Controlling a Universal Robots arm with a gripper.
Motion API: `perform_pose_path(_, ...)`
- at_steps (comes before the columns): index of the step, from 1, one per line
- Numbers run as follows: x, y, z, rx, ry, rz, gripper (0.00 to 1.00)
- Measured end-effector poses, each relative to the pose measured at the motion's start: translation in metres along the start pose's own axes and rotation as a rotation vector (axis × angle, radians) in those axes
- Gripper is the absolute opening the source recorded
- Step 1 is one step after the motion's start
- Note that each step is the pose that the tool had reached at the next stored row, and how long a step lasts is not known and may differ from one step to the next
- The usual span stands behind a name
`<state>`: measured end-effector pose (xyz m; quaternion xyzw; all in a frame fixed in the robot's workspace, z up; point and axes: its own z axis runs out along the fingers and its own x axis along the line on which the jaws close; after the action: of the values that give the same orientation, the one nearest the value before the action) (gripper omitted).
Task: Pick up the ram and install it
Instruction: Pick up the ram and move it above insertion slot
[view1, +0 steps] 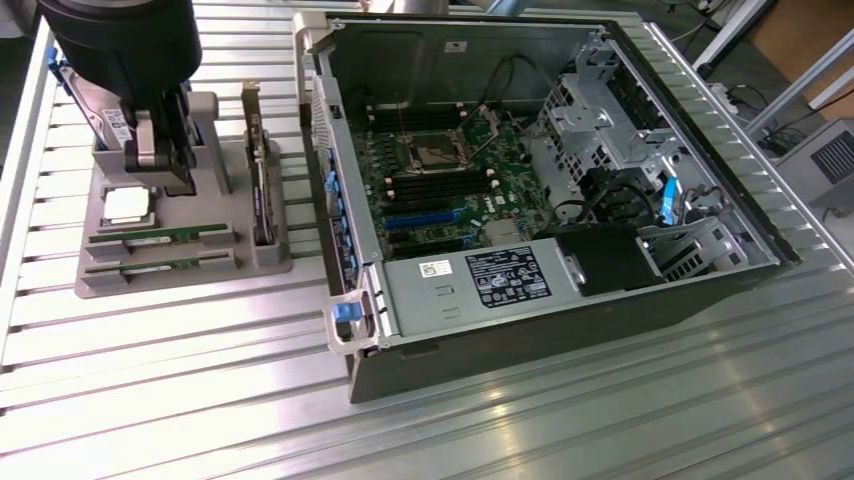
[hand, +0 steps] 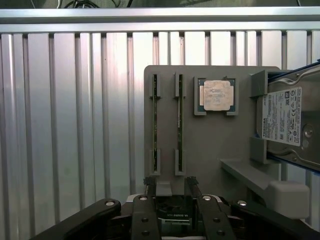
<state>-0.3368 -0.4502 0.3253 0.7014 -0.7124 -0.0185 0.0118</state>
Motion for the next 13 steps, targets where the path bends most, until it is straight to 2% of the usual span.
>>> perform_pose_path(13, 0.0, 0.0001, 0.0029, 0.0001, 0.0, 0.0, 0.36)
